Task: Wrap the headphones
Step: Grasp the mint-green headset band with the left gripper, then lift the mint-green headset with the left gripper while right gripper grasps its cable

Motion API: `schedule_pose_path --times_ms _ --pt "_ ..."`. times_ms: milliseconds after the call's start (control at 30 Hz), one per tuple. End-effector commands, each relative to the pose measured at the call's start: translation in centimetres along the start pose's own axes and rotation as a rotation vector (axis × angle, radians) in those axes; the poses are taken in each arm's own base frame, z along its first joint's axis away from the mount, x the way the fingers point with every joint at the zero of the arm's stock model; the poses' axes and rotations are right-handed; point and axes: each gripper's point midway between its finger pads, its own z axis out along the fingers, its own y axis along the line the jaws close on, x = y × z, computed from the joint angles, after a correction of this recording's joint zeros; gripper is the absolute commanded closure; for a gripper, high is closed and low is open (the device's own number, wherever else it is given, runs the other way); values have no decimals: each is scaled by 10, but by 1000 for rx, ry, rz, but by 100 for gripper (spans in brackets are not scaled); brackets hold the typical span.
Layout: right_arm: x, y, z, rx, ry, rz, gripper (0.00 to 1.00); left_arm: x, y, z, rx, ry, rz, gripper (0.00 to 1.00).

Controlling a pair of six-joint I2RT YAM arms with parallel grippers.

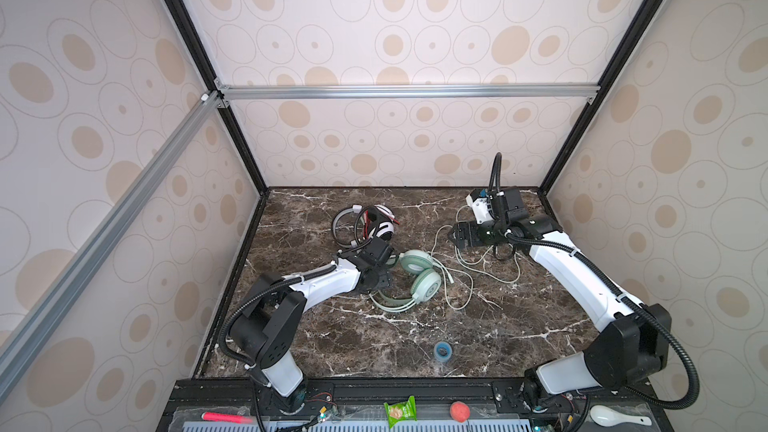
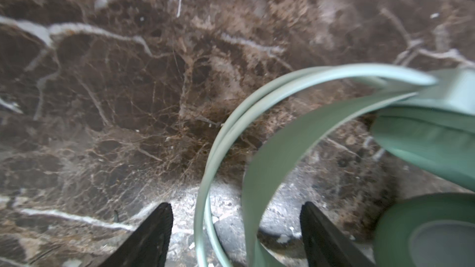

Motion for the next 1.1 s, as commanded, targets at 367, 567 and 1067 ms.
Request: schedule_pose_path --times_ms 367,567,1067 --pt "9 -5 -10 12 -22 -12 4 8 14 26 -104 22 -10 82" --pt "18 1 -14 -30 -23 -26 4 -40 13 -19 -95 -141 23 100" --pt "-10 90 -89 -523 -427 -217 4 -174 35 -245 -73 -535 114 100"
